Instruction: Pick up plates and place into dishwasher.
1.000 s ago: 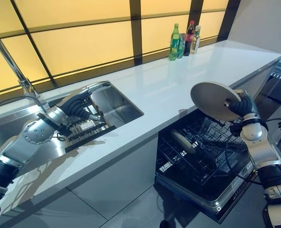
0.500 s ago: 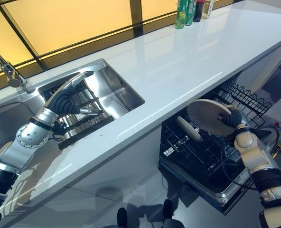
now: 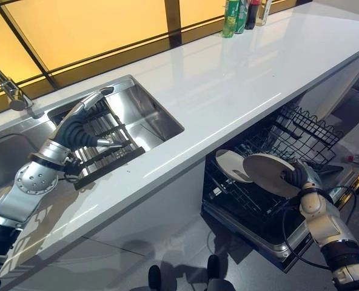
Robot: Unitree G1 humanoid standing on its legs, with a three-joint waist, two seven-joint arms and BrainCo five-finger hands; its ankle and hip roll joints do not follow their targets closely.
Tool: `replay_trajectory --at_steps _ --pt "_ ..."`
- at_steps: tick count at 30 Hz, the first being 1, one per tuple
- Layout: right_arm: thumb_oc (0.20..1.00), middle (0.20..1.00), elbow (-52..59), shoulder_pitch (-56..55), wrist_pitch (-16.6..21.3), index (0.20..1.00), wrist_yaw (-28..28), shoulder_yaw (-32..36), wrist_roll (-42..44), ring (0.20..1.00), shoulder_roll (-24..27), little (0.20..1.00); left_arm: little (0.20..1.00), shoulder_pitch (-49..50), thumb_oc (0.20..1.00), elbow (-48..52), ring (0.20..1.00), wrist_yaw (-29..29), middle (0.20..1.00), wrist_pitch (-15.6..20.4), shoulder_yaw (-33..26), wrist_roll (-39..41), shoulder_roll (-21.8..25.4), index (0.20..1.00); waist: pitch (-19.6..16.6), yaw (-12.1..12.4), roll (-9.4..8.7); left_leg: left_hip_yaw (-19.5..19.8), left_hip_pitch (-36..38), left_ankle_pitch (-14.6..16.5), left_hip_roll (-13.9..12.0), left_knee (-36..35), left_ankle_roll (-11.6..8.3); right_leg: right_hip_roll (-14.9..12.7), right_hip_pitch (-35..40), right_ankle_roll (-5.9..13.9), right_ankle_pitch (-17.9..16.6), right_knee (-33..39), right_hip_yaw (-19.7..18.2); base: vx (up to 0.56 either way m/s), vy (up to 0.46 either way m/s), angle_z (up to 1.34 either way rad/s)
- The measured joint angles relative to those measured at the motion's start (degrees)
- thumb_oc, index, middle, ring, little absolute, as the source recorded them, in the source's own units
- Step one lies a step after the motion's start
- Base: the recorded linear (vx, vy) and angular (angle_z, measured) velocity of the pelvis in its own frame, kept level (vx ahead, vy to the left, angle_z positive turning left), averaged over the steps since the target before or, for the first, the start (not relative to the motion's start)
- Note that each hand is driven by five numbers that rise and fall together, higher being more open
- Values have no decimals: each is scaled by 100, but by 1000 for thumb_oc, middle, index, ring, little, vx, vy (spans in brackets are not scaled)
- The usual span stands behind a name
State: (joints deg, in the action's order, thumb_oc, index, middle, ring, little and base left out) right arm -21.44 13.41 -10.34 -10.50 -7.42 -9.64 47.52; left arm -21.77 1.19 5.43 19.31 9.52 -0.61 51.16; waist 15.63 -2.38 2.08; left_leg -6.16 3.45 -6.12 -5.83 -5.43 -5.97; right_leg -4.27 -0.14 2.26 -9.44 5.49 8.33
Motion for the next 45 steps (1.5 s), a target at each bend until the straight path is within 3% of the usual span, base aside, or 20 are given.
replay_trajectory --at_steps 10,16,20,30,36,45 --pt "200 200 -176 129 -3 200 -972 386 34 200 13 200 1000 -1 1000 0 1000 -18 1000 -3 -127 -76 2 1000 1 4 -2 -2 38 4 -1 0 -1 3 38 -2 5 0 -3 0 0 0" --pt "200 200 -862 788 43 200 -1128 295 33 200 54 200 1000 -65 1000 0 1000 -206 1000 -6 -76 41 12 1000 -3 25 4 -1 -6 0 0 -1 25 -10 -1 6 -3 0 3 -49 -15 1" --pt "200 200 -1776 1673 47 200 -1086 -235 35 200 257 200 1000 -261 1000 1 1000 -483 1000 -5 291 392 120 1000 11 67 31 5 -151 -36 5 1 29 -16 -137 28 -27 0 15 -90 -48 1" --pt "200 200 -3834 3392 4 200 -745 -1370 152 200 521 200 1000 -626 1000 285 1000 -1077 1000 2 755 1369 130 1000 474 396 383 94 -540 -130 67 34 59 -26 -464 -61 -131 -32 170 -96 -83 6" --pt "200 200 -4135 3963 15 200 -525 -1600 260 200 520 200 1000 -975 1000 412 1000 -1080 1000 29 832 1601 142 1000 851 513 507 180 -769 -184 71 35 52 -31 -640 -68 -153 -33 260 -79 -41 8" --pt "200 200 -4600 4181 38 200 111 -1819 567 200 497 200 1000 -1382 1000 444 1000 -984 1000 130 984 1609 182 1000 884 638 548 186 -916 -205 133 37 82 -98 -777 -68 -154 -35 331 -17 4 2"
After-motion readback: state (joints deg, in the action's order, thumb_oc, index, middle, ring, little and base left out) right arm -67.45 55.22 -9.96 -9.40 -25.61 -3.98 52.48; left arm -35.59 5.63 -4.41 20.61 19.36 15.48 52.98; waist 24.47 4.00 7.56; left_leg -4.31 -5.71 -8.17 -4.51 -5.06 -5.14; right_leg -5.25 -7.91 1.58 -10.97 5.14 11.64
